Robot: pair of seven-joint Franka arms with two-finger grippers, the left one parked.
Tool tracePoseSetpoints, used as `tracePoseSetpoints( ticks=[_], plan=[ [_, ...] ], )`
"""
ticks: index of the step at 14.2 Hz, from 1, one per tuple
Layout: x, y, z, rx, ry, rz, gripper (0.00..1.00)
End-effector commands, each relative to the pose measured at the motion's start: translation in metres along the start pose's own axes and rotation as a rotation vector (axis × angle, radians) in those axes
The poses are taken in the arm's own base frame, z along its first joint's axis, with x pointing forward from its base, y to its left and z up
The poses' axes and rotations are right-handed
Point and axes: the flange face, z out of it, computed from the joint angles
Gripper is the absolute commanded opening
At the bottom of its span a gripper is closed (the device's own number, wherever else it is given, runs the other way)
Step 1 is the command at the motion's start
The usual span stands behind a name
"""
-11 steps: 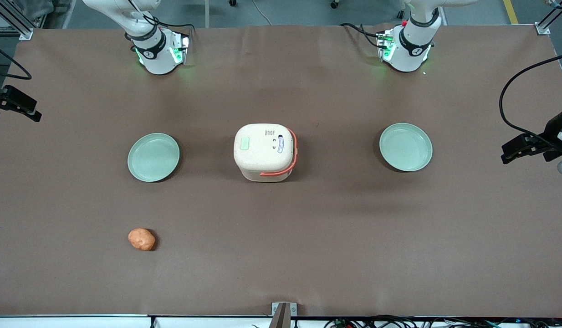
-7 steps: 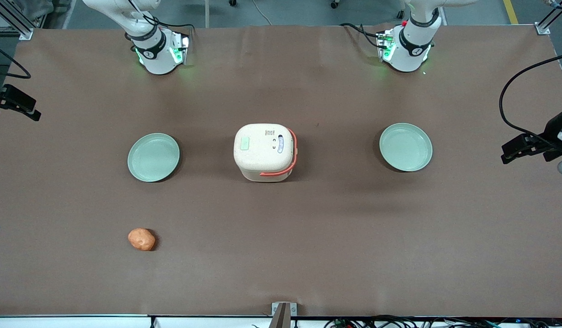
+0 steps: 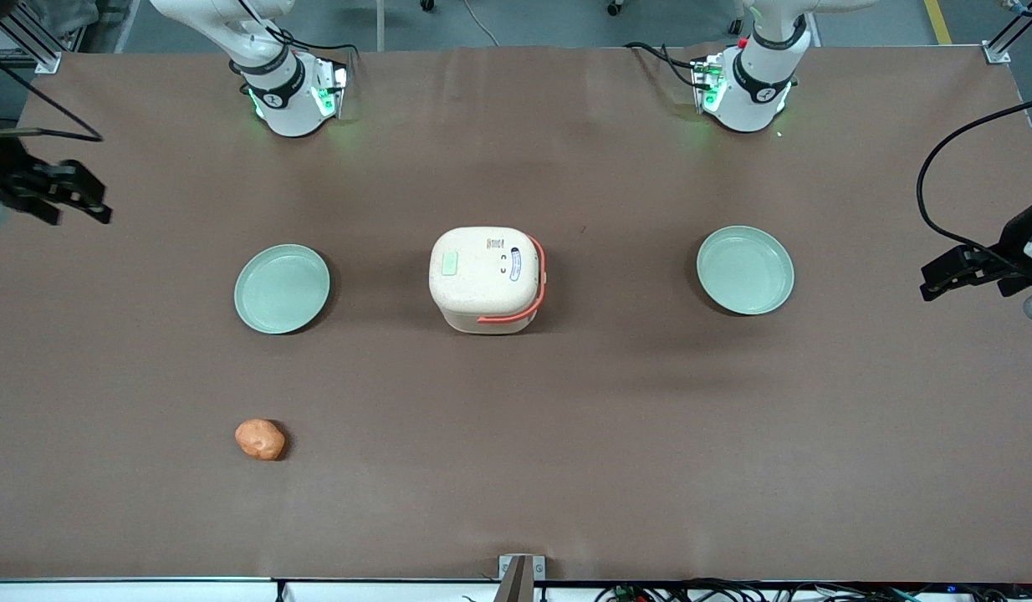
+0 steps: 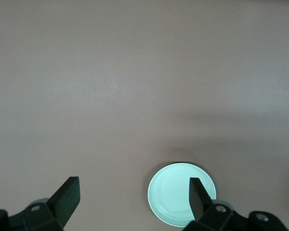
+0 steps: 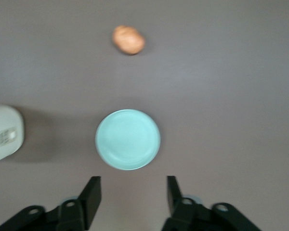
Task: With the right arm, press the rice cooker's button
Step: 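Move the right gripper, fingers closed, over the rice cooker's green button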
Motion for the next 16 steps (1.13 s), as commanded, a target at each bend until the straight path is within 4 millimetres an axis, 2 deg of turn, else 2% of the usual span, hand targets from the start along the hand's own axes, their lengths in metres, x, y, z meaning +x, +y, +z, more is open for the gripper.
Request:
tracePoseSetpoints(
  ticks=[1, 5, 7, 9, 13, 16],
  plan=[
    [0.013, -0.055, 0.033, 0.038, -0.060, 0.012, 0.00],
    [0.026, -0.173, 0.075, 0.023, -0.059, -0.061, 0.00],
    [0.025, -0.235, 0.104, 0.013, -0.052, 0.007, 0.00],
    [0.021, -0.281, 0.127, 0.008, -0.044, 0.043, 0.00],
    [0.011, -0.349, 0.187, -0.018, -0.064, 0.061, 0.00],
    [0.007, -0.368, 0.217, -0.039, -0.088, 0.043, 0.00]
  ],
)
